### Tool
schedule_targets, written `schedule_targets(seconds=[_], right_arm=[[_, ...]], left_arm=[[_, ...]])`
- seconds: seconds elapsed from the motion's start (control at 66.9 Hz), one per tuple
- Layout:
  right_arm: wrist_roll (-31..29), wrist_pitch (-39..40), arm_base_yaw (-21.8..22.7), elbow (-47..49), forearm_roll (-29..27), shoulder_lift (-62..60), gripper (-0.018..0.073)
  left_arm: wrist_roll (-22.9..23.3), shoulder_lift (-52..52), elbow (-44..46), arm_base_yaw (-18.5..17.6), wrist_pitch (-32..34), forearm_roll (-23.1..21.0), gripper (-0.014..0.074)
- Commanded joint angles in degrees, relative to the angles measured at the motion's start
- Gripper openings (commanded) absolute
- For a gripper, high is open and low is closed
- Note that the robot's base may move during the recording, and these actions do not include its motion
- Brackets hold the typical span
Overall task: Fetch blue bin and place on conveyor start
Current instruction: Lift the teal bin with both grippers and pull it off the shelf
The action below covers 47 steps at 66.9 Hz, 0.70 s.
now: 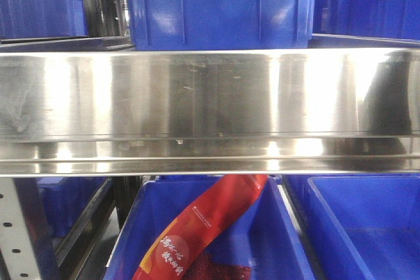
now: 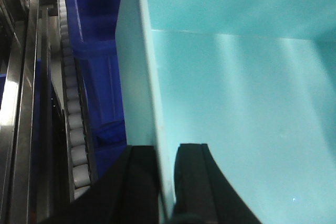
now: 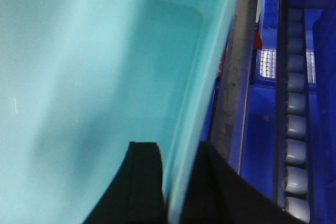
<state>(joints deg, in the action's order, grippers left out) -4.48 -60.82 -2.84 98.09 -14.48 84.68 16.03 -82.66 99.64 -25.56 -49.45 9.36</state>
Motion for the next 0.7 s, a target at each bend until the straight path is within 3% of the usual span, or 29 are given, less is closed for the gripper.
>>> schedule_targets(seconds=[0.0,0.688], right_arm=[[-1.4,1.1,0.3,0.5,1.6,-0.3,-0.0153],[-1.4,1.2,0.3,0.5,1.6,-0.2,-0.0153]], left_arm=[[-0.7,0.8,0.7,-0.1,4.9,0.0,-0.0111],[-0.7,0.8,0.7,-0.1,11.9,0.0,-0.0111]])
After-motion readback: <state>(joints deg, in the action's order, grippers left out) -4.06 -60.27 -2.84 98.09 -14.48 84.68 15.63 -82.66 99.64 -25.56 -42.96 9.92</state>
